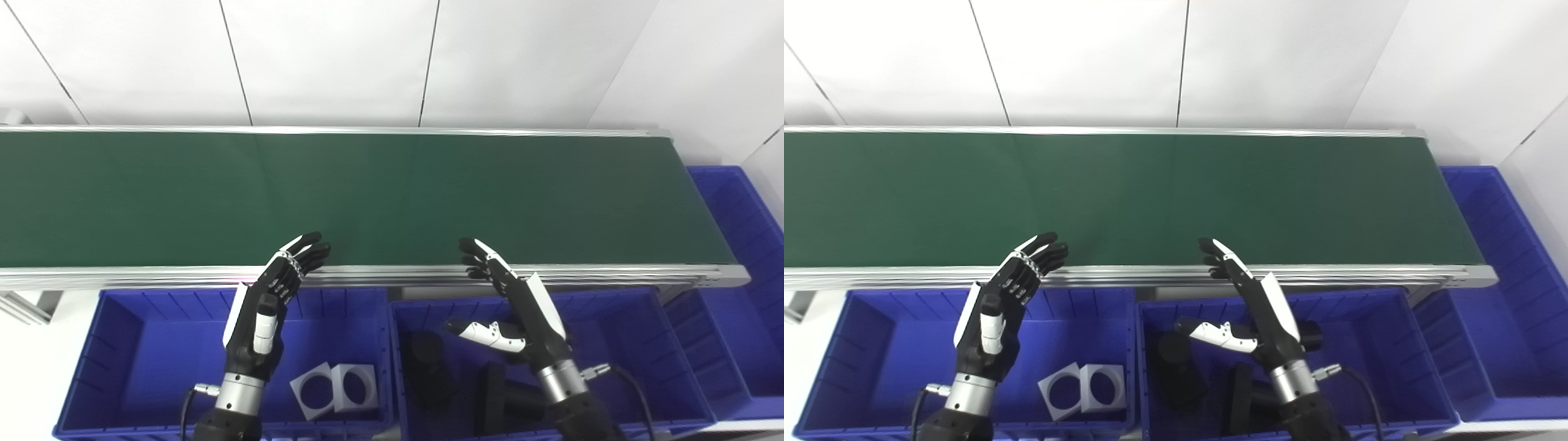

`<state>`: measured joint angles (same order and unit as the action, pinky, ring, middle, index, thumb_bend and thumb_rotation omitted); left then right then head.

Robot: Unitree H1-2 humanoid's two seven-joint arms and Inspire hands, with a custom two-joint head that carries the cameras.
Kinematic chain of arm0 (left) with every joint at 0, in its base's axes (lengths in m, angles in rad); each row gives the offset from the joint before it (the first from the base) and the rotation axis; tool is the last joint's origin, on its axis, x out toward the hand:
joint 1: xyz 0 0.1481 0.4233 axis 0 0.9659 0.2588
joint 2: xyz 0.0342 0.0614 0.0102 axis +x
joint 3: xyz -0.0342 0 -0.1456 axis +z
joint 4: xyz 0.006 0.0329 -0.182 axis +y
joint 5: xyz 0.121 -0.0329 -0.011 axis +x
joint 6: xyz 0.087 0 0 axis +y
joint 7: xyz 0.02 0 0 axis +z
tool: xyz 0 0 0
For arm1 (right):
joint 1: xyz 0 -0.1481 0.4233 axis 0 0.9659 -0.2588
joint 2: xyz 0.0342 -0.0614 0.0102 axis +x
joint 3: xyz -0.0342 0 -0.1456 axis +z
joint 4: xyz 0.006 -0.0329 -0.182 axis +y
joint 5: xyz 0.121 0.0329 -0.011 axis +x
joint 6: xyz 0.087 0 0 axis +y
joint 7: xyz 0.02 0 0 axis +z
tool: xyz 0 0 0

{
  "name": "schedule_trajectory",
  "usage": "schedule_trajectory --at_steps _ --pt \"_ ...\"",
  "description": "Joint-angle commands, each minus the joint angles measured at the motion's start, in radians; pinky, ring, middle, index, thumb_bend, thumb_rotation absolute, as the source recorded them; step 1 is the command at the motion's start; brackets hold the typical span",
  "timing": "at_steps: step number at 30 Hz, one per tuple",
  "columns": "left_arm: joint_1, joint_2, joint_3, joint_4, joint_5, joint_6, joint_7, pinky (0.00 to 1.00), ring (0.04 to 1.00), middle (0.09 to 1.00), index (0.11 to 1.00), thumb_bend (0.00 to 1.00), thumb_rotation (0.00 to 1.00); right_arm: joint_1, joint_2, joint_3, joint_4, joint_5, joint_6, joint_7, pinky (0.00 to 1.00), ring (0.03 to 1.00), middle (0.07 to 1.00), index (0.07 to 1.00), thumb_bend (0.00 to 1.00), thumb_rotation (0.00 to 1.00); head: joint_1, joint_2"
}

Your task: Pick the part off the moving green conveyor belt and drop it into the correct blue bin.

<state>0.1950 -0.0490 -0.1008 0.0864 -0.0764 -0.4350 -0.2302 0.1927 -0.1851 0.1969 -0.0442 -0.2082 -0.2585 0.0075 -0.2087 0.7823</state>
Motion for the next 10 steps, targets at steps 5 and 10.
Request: schedule_trajectory --at_steps 5,10 --pt "0.021 0.003 -0.009 -0.041 -0.011 -0.034 -0.014 0.85 0.824 0.797 0.813 0.79 0.99 0.022 0.05 0.007 -0.015 0.052 -0.077 0.013 0.78 0.824 0.861 0.888 0.87 0.66 0.001 0.003" --pt "0.017 -0.007 -0.004 -0.039 -0.011 -0.034 -0.004 0.84 0.817 0.79 0.806 0.8 0.98 0.03 0.074 -0.001 -0.01 0.047 -0.081 0.007 0.77 0.823 0.86 0.893 0.87 0.67 0.006 -0.005"
